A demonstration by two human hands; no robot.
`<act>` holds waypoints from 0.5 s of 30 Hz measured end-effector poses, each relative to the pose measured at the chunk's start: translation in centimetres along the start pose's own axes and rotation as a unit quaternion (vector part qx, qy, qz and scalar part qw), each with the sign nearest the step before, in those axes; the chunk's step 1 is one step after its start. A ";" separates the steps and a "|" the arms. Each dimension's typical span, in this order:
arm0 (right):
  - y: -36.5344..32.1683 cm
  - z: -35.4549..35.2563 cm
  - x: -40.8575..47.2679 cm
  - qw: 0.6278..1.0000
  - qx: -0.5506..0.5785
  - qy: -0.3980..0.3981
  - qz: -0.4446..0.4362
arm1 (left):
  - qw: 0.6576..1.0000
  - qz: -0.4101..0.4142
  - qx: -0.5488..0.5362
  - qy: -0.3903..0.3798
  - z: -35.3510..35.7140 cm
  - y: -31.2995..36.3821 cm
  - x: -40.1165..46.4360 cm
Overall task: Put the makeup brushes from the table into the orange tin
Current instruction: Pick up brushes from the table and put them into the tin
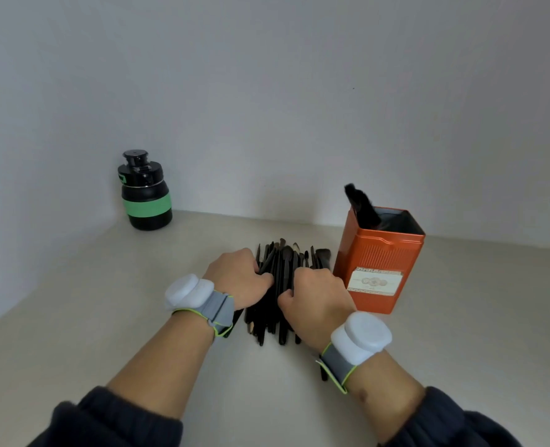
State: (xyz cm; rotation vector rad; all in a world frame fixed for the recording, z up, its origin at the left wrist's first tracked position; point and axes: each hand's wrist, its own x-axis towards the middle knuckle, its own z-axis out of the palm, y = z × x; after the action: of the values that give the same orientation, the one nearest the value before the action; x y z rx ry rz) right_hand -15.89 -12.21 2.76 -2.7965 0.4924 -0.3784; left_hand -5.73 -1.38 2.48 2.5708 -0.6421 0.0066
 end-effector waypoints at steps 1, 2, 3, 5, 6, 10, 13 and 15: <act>0.1 -0.1 0.0 1.000 0.004 -0.007 0.003 | 1.000 0.003 0.002 0.000 -0.1 0.0 0.0; 0.1 -0.2 -0.1 1.000 0.010 -0.012 0.005 | 1.000 0.004 0.002 -0.001 -0.1 0.1 -0.1; 0.2 -0.2 -0.1 1.000 0.015 -0.016 0.005 | 1.000 0.005 0.002 -0.002 -0.1 0.2 -0.1; 0.3 -0.4 -0.2 0.999 0.019 -0.028 0.002 | 1.000 0.005 -0.004 0.000 -0.1 0.2 -0.2; 0.3 -0.4 -0.2 0.999 0.018 -0.034 0.002 | 1.000 0.004 -0.007 0.001 -0.1 0.2 -0.2; 0.5 -0.6 -0.1 0.999 0.008 -0.047 0.008 | 1.000 0.007 -0.012 0.006 0.0 0.2 -0.3; 0.7 -0.7 -0.2 0.998 0.011 -0.051 0.016 | 1.000 0.013 -0.017 0.014 0.2 0.2 -0.3; 0.8 -0.7 -0.3 0.999 0.018 -0.043 0.028 | 0.999 0.016 -0.021 0.018 0.3 0.2 -0.2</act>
State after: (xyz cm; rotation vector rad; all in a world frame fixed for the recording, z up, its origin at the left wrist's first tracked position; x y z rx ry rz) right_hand -16.61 -12.98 3.10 -2.7444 0.5371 -0.2527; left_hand -6.03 -1.52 2.29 2.5142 -0.6632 0.0505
